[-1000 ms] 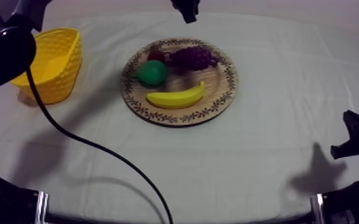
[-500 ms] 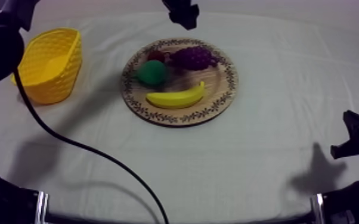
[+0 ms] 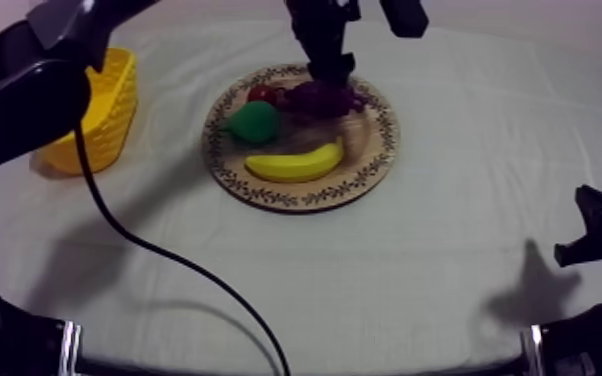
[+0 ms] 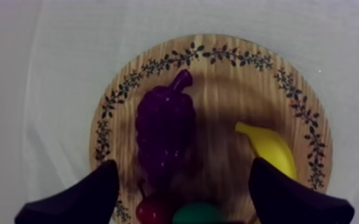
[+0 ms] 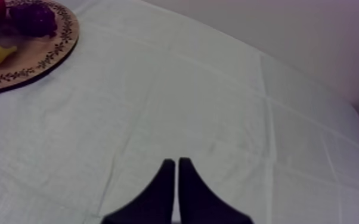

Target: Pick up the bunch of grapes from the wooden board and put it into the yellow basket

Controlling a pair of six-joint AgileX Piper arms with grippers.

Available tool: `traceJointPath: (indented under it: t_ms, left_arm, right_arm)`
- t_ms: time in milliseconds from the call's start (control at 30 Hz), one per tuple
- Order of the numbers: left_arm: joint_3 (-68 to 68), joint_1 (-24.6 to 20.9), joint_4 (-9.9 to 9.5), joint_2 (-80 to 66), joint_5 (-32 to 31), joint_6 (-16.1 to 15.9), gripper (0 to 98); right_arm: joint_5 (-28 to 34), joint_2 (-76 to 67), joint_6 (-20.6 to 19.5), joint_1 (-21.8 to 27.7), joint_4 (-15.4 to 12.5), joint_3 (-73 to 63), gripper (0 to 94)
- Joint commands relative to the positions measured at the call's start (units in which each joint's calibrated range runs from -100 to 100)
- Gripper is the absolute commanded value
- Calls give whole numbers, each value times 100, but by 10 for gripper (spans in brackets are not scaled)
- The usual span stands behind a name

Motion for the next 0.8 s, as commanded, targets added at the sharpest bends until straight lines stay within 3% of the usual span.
traceJointPath:
  t_ms: [0, 200, 767]
  left_arm:
    - [-196, -4, 6, 324, -21, 41, 815]
    - [-670, -27, 22, 942, -43, 187, 816]
    - [-1729, -143, 65, 1955, 58, 182, 807]
  right_arm:
    - [5, 0, 5, -3, 1, 0, 3]
    - [5, 0, 5, -4, 1, 0, 3]
    - [5, 0, 5, -5, 1, 0, 3]
